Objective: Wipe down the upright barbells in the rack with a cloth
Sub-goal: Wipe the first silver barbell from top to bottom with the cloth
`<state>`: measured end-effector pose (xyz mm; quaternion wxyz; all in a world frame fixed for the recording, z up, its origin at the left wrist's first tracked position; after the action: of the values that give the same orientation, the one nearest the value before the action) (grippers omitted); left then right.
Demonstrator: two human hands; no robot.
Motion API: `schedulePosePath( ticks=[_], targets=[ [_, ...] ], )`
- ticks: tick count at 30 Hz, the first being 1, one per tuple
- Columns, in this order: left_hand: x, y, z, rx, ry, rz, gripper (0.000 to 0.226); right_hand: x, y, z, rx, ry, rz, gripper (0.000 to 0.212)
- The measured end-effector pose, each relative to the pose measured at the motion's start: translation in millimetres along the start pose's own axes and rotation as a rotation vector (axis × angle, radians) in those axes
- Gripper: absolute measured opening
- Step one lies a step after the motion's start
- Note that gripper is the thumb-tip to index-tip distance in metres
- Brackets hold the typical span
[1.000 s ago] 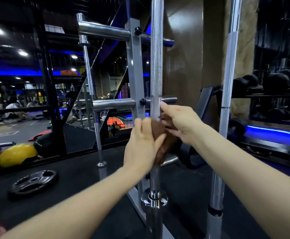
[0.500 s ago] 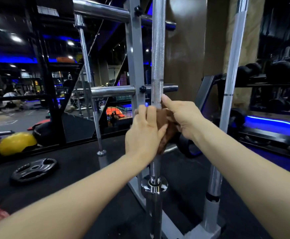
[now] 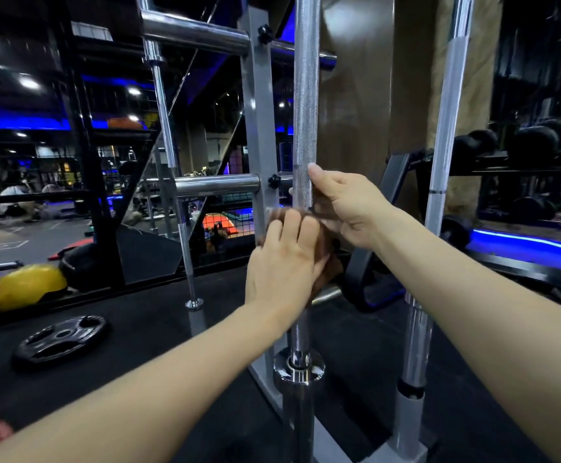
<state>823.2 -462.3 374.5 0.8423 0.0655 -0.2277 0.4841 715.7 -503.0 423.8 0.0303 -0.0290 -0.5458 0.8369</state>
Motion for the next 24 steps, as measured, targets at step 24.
schedulePosePath(
  ticks=[24],
  targets=[
    [5.3, -34.4, 22.9, 0.168, -0.066, -0.645, 0.038, -4.1, -17.5, -6.6, 0.222, 0.021, -0.21, 0.028]
  ],
)
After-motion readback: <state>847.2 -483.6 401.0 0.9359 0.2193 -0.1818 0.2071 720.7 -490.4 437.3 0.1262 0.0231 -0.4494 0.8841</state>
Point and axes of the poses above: each hand's wrist, its own z-axis towards the middle knuckle, its own x-axis out of the back of the hand, y = z × x, the point moved 5 cm from there along z, towards the middle knuckle, and after that the axes turned 2 degrees about -y, right-handed, at the moved point
